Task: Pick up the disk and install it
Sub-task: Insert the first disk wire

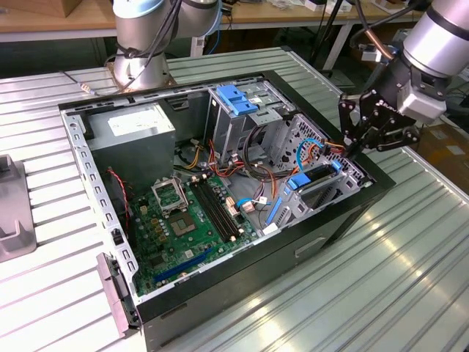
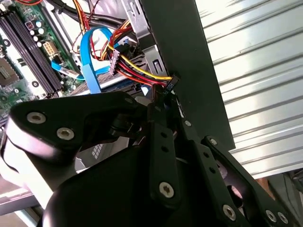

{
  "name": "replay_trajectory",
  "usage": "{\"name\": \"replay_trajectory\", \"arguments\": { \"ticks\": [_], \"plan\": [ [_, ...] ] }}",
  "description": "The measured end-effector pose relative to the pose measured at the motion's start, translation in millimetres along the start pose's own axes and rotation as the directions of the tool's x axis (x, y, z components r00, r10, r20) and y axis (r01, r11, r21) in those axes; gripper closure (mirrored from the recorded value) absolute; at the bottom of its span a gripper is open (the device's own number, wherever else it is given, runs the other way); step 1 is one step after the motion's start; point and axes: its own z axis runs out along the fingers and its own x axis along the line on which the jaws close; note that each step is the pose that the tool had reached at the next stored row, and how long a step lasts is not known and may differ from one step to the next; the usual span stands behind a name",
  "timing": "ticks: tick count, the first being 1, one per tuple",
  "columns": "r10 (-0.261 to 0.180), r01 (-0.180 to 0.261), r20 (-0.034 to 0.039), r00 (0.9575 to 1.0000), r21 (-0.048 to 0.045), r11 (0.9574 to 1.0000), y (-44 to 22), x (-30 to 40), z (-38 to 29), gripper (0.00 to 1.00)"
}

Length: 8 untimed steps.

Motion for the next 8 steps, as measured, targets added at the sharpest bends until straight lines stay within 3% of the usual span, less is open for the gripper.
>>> {"name": "replay_trajectory", "arguments": {
  "ticks": [5, 8],
  "plan": [
    [0.081, -0.081, -0.0023, 0.9967, 0.0051, 0.9967, 0.9, -0.9, -0.2, 0.82],
    [0.101, -0.101, -0.0041, 0.9949, 0.0084, 0.9949, 1.8, -2.8, -1.9, 0.82]
  ]
}}
